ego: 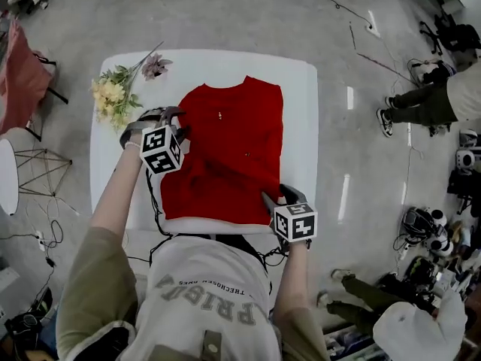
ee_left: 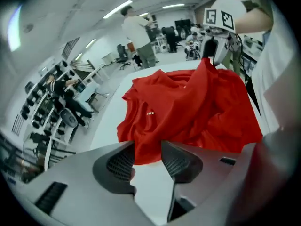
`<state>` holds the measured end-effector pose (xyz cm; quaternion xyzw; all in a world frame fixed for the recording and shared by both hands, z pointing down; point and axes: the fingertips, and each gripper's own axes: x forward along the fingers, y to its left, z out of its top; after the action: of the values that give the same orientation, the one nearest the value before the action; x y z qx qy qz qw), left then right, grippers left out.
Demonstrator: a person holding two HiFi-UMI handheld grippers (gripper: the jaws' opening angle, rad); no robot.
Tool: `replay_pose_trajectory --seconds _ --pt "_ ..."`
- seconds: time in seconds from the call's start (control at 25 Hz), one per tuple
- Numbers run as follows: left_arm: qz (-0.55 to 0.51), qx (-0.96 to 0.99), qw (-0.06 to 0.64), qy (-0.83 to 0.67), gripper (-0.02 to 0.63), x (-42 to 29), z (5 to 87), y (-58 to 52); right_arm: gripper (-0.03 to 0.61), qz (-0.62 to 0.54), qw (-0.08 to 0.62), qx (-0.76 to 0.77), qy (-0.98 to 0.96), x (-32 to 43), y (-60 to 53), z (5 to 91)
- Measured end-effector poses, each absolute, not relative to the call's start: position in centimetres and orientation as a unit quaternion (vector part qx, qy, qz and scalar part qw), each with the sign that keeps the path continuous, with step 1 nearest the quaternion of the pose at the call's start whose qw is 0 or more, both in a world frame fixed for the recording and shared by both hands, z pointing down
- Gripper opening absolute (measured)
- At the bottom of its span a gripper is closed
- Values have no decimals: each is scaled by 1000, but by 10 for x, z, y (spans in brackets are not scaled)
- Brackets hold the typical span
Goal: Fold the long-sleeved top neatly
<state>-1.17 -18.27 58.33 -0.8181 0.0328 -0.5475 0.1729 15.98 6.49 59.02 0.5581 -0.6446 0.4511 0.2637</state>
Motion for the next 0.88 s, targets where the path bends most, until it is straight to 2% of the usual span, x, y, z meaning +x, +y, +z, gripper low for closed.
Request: replay_pose_trajectory --seconds 0.08,0.12,0.16,0.2,0.24,0.32,0.52,0.76,0.88 --pt "-566 -800 199 -10 166 -2 599 -181 227 450 272 569 -632 161 65 595" --pt "-572 -793 206 -25 120 0 605 -181 225 449 276 571 -629 162 65 596" --pt "-577 -788 209 -37 44 -2 609 -182 205 448 280 571 -628 163 64 595" --pt "-581 -785 208 -47 29 -6 609 -184 161 446 281 570 -631 163 64 591" --pt "-583 -785 203 -54 28 -11 605 -186 92 444 279 567 -635 162 63 585" --pt "-576 -793 188 -57 25 -20 592 -194 48 446 260 561 -648 158 63 571" --pt "-550 -810 201 -35 25 -10 568 -225 46 465 181 569 -653 150 52 540" --pt "-550 -805 217 44 41 35 605 -260 46 495 207 623 -569 193 37 577" --pt "-561 -801 194 85 132 35 610 -270 49 490 232 636 -549 212 31 594"
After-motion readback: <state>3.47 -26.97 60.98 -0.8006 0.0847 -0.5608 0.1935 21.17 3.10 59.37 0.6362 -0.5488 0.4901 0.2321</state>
